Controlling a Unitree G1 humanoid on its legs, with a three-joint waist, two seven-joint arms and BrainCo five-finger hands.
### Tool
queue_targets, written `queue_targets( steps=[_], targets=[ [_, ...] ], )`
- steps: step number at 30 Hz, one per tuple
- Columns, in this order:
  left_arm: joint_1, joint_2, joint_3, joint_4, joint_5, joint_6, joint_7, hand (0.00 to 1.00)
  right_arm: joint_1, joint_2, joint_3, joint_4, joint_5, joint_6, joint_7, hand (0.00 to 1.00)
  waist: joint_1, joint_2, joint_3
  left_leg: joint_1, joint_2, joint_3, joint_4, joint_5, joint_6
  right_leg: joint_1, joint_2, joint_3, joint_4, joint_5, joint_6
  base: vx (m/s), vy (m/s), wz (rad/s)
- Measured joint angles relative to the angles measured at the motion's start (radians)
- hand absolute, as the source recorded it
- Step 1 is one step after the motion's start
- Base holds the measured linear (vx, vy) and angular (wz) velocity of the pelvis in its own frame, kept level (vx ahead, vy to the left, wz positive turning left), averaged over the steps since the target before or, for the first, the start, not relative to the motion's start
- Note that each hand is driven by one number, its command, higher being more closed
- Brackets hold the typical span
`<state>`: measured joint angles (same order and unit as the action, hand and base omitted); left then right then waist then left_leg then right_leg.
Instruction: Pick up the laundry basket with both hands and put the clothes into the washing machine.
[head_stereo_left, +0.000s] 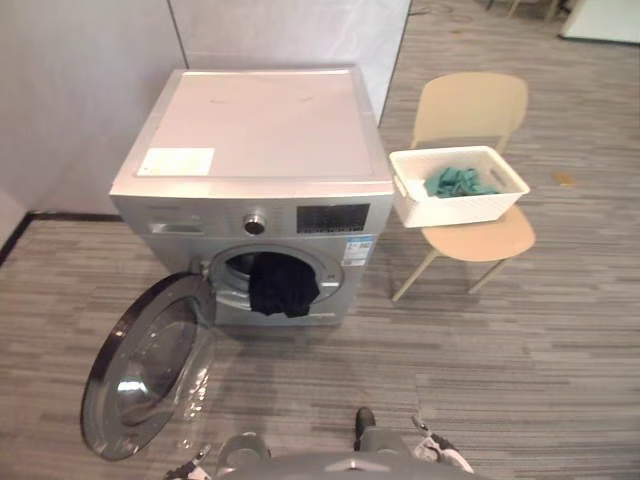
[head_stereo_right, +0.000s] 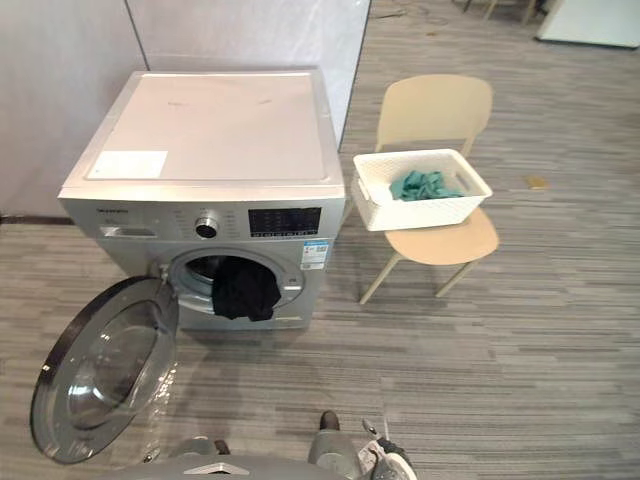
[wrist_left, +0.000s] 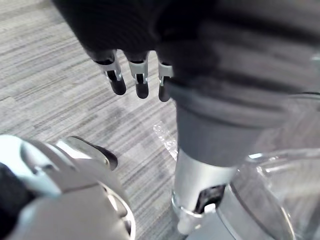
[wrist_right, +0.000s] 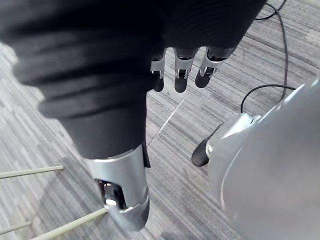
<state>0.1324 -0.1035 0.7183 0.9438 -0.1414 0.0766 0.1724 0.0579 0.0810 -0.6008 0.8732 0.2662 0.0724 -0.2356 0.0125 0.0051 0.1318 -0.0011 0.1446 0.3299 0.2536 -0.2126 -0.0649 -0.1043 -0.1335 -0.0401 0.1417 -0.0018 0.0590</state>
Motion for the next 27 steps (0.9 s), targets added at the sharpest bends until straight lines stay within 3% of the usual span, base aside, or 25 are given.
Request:
queue_targets(
  steps=[4,8,11,12,13,14,16,17,18,19,20,21,22,24,25,26,27],
  targets=[
    [-0.046,0.0,-0.107,-0.01,0.022,0.0,-0.002,0.0,0.026,-0.013,0.048,-0.028,0.0,-0.003,0.017,0.0,0.0,0.0,-0.014,0.026,-0.011,0.006,-0.037,0.022,-0.004,0.006,-0.001,-0.005,0.002,0.005,0.021,0.12,0.033,-0.04],
    [-0.12,0.002,-0.199,-0.035,0.027,-0.001,-0.002,0.0,0.008,-0.011,0.08,-0.069,0.001,-0.025,0.029,0.0,-0.008,0.005,0.028,0.027,0.024,0.055,0.008,0.02,-0.01,-0.189,0.016,-0.004,0.325,-0.015,0.033,0.08,-0.066,-0.45],
    [-0.129,0.004,-0.238,-0.04,0.027,-0.001,-0.004,0.0,0.018,-0.013,0.078,-0.061,0.002,-0.025,0.038,0.0,-0.024,0.003,0.039,0.062,0.053,0.068,0.004,0.006,-0.025,-0.214,0.02,-0.015,0.388,-0.015,0.041,0.03,-0.134,-0.27],
    [-0.127,0.001,-0.23,-0.038,0.027,-0.002,-0.002,0.0,0.027,-0.019,0.073,-0.062,0.002,-0.023,0.038,0.0,-0.022,0.013,0.046,0.071,0.07,0.088,-0.01,0.005,-0.029,-0.221,0.008,-0.049,0.423,-0.062,0.01,0.01,-0.185,-0.25],
    [-0.123,0.0,-0.218,-0.026,0.026,-0.005,-0.001,0.0,0.045,-0.014,0.045,-0.062,0.006,-0.018,0.039,0.0,-0.017,0.004,0.044,0.081,0.07,0.1,-0.018,0.011,-0.039,-0.238,-0.047,-0.086,0.507,-0.119,-0.01,0.0,-0.157,-0.27],
    [-0.125,0.0,-0.207,-0.027,0.025,-0.002,0.0,0.0,0.046,-0.017,0.034,-0.06,0.005,-0.014,0.039,0.0,-0.013,0.005,0.044,0.089,0.074,0.11,-0.028,0.017,-0.048,-0.241,-0.078,-0.103,0.523,-0.127,-0.006,0.02,-0.217,-0.36],
    [-0.117,0.004,-0.135,-0.001,0.029,-0.001,0.006,0.0,0.044,-0.026,-0.028,-0.04,0.001,-0.003,0.04,0.0,-0.001,0.007,0.042,0.11,0.104,0.145,-0.056,0.041,-0.093,-0.242,-0.213,-0.153,0.471,-0.127,-0.015,0.07,-0.329,-0.51],
    [-0.114,0.006,-0.114,0.01,0.031,-0.001,0.008,0.0,0.044,-0.029,-0.049,-0.026,0.0,-0.001,0.039,0.0,0.0,0.006,0.038,0.115,0.117,0.152,-0.061,0.048,-0.11,-0.233,-0.235,-0.165,0.44,-0.114,-0.013,0.14,-0.414,-0.5],
    [-0.105,0.01,-0.065,0.016,0.042,0.003,0.013,0.0,0.045,-0.033,-0.08,0.015,-0.013,0.006,0.039,0.0,0.001,-0.001,0.033,0.137,0.152,0.163,-0.064,0.059,-0.151,-0.2,-0.257,-0.184,0.38,-0.071,0.008,0.2,-0.52,-0.39],
    [-0.087,0.021,-0.022,0.028,0.06,0.005,0.017,0.0,0.056,-0.026,-0.101,0.051,-0.033,0.014,0.039,0.0,0.002,-0.016,0.025,0.16,0.19,0.164,-0.065,0.07,-0.181,-0.152,-0.256,-0.218,0.34,-0.052,0.116,0.22,-0.568,-0.41],
    [-0.08,0.024,-0.003,0.036,0.066,0.009,0.017,0.0,0.057,-0.022,-0.11,0.062,-0.039,0.02,0.039,0.0,0.004,-0.02,0.021,0.171,0.219,0.162,-0.064,0.075,-0.18,-0.133,-0.226,-0.233,0.338,-0.121,0.153,0.21,-0.738,-0.39],
    [-0.08,0.021,0.019,0.063,0.066,0.021,0.014,0.0,0.057,-0.047,-0.117,0.073,-0.04,0.023,0.04,0.0,0.004,0.017,0.021,0.176,0.286,0.155,-0.058,0.125,-0.172,-0.146,-0.173,-0.254,0.4,-0.173,0.109,0.19,-0.753,-0.22],
    [-0.08,0.021,0.03,0.057,0.065,0.022,0.017,0.0,0.058,-0.053,-0.12,0.08,-0.039,0.023,0.039,0.0,-0.006,0.016,0.018,0.168,0.313,0.128,-0.032,0.199,-0.151,-0.153,-0.157,-0.269,0.453,-0.233,0.089,0.18,-0.751,-0.06],
    [-0.078,0.021,0.037,0.057,0.06,0.022,0.017,0.0,0.057,-0.052,-0.128,0.086,-0.037,0.023,0.039,0.0,-0.012,0.03,0.009,0.122,0.359,0.079,0.048,0.289,-0.094,-0.136,-0.121,-0.28,0.47,-0.278,0.062,0.14,-0.471,0.04],
    [-0.075,0.021,0.048,0.057,0.051,0.023,0.016,0.0,0.058,-0.055,-0.13,0.083,-0.036,0.022,0.038,0.0,-0.008,0.044,0.003,0.058,0.4,0.035,0.161,0.368,-0.011,-0.11,-0.091,-0.284,0.458,-0.293,0.038,0.2,-0.491,-0.3],
    [-0.065,0.021,0.045,0.054,0.026,0.023,0.017,0.0,0.06,-0.061,-0.119,0.074,-0.036,0.018,0.035,0.0,-0.002,0.049,0.002,-0.035,0.413,-0.04,0.38,0.375,0.046,-0.069,-0.068,-0.273,0.427,-0.304,0.012,0.19,-0.419,-0.4],
    [-0.061,0.021,0.04,0.049,0.021,0.023,0.017,0.0,0.058,-0.061,-0.112,0.068,-0.036,0.018,0.036,0.0,0.0,0.05,0.002,-0.07,0.405,-0.053,0.47,0.342,0.052,-0.052,-0.065,-0.272,0.414,-0.308,0.001,0.15,-0.252,-0.38]
  ],
)
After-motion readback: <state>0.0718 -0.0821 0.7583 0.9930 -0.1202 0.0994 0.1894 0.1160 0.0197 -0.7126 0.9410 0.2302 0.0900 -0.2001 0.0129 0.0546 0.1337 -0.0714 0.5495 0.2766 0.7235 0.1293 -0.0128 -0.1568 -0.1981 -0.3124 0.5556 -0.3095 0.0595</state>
